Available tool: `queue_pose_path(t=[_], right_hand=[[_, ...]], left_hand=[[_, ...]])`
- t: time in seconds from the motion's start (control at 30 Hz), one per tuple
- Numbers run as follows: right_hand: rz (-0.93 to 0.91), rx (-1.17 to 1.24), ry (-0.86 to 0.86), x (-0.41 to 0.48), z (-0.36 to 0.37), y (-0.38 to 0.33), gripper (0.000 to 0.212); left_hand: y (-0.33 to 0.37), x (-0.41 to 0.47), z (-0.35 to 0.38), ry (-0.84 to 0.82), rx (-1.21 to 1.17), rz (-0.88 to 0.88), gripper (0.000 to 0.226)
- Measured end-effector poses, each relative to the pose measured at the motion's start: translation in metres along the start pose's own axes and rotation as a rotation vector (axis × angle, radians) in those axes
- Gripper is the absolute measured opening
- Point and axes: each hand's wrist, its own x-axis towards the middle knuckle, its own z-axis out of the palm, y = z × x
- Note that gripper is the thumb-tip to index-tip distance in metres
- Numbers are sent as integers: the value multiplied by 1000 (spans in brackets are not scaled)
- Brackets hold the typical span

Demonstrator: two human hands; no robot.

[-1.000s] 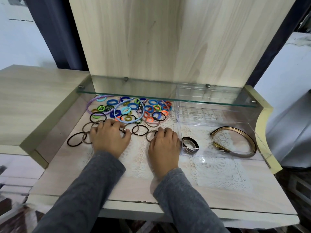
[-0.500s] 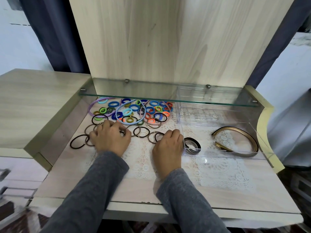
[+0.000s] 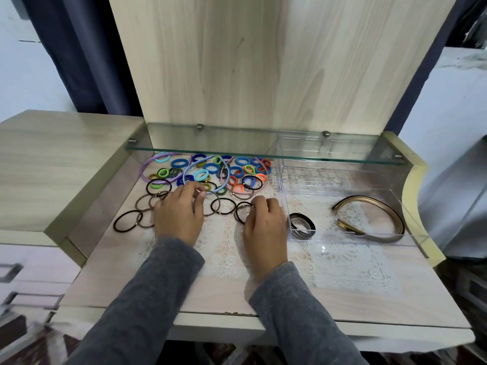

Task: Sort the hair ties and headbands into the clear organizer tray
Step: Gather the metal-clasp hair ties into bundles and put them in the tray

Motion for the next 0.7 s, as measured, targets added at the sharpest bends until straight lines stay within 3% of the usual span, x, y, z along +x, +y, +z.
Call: queue_pose_path(t=[0.13, 0.33, 0.47, 0.7], right_hand=[[-7, 267, 5, 0, -3, 3, 13], [-26, 375, 44, 2, -5, 5, 17], [-13, 483, 50, 4, -11, 6, 21], [-35, 548, -46, 4, -15, 6, 29]], left_hand=[[-2, -6, -6, 134, -151, 173, 14], [-10, -17, -11, 211, -175, 408, 15], [-17, -30, -15, 151, -165, 542, 16], [-28, -39, -23, -69, -131, 606, 11]])
